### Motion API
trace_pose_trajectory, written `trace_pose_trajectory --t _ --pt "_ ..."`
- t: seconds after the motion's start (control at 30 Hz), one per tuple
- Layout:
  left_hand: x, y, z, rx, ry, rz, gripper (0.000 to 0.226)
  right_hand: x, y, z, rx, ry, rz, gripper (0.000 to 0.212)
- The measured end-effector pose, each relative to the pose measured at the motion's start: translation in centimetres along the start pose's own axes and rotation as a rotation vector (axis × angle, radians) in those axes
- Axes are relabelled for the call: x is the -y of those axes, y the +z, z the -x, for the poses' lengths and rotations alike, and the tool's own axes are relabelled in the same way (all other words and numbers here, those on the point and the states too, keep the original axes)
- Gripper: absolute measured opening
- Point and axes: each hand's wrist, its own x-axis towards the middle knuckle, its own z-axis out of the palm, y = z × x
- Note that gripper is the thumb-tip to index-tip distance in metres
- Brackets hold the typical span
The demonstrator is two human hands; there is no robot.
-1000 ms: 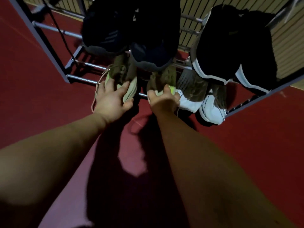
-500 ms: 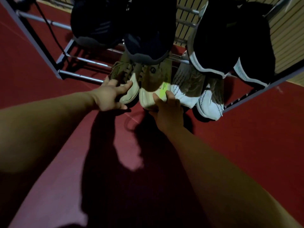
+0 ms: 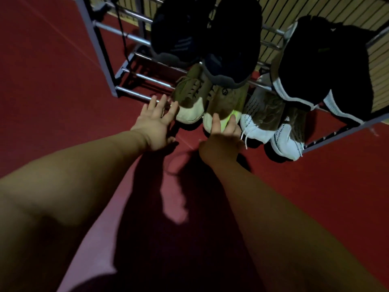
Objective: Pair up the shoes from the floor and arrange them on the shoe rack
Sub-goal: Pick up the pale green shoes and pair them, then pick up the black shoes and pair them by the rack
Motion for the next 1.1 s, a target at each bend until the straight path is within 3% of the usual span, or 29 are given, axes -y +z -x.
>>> trace_pose_trajectory --t 0.2,0.4,0.8,1.1 --pt "5.1 -1.2 6.2 0.055 -0.135 -0.054 0.094 5.7 0.4 3.0 0.057 -0.033 0.085 0.080" --pt "11.9 -2.2 13.6 0.048 -0.279 -0.058 0.092 13.3 2.1 6.9 0.094 -0.184 0.072 0.078" --pt "29.3 -0.3 29.0 0.192 -0.876 -0.052 0.106 25.8 8.1 13.9 0.277 -0.474 0.184 0.075" --pt "34.1 1.6 28.6 0.276 -0.738 -0.091 0.107 26.7 10.9 14.6 0.351 -0.498 0.209 0.077"
